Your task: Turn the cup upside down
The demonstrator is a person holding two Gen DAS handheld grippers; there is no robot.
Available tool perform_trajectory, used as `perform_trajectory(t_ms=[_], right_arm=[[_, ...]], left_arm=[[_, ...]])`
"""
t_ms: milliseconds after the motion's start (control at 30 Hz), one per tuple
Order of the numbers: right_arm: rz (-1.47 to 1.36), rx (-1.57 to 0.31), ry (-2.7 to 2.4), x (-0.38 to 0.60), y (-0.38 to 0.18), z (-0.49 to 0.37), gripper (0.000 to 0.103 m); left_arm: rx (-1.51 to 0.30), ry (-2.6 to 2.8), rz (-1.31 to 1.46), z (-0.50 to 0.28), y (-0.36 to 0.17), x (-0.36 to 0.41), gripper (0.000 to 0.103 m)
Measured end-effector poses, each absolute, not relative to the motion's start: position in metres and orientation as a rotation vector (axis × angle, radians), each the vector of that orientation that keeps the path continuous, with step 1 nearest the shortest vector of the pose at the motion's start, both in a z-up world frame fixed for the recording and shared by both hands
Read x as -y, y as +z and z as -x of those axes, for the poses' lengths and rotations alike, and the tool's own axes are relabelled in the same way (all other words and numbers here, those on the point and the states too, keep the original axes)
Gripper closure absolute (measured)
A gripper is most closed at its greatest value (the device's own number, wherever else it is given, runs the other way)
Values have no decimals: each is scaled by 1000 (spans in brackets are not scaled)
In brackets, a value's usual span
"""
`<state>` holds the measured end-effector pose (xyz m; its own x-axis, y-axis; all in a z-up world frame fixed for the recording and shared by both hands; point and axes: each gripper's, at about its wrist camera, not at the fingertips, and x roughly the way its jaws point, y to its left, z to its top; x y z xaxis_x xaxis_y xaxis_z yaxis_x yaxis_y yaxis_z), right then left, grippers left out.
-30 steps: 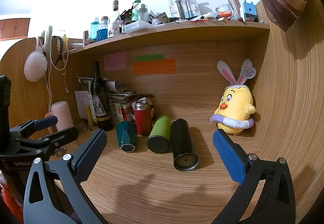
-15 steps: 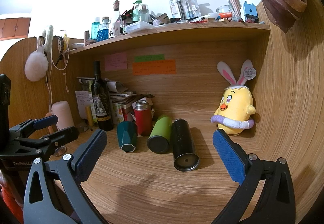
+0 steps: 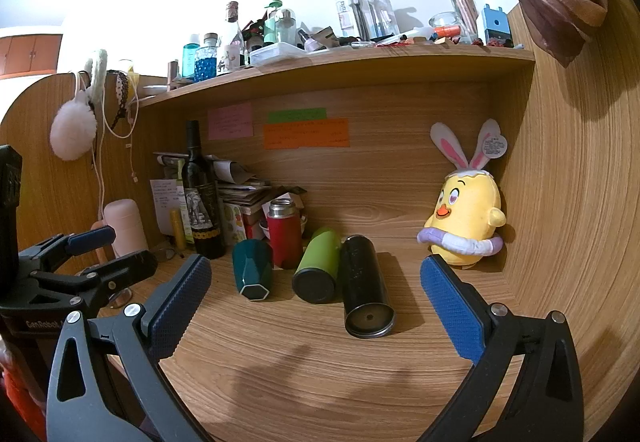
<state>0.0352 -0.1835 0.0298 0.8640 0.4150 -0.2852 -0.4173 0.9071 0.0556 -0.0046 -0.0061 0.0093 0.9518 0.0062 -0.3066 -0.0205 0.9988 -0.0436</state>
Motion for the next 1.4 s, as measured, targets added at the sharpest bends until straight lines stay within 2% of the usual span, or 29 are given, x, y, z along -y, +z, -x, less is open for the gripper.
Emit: perform_trajectory(t_ms=[1067,1233,1400], right_arm=[[7,-305,433,185,27,-42,0],[17,-319,424,181,26,-53,0],[12,-359,408,180,15,-75,0]], left_arm=[[-314,2,32,1,12,8,0],[-356,-15,47,-21,9,-3,0],[-475,11,61,-70,-3,-25,0]])
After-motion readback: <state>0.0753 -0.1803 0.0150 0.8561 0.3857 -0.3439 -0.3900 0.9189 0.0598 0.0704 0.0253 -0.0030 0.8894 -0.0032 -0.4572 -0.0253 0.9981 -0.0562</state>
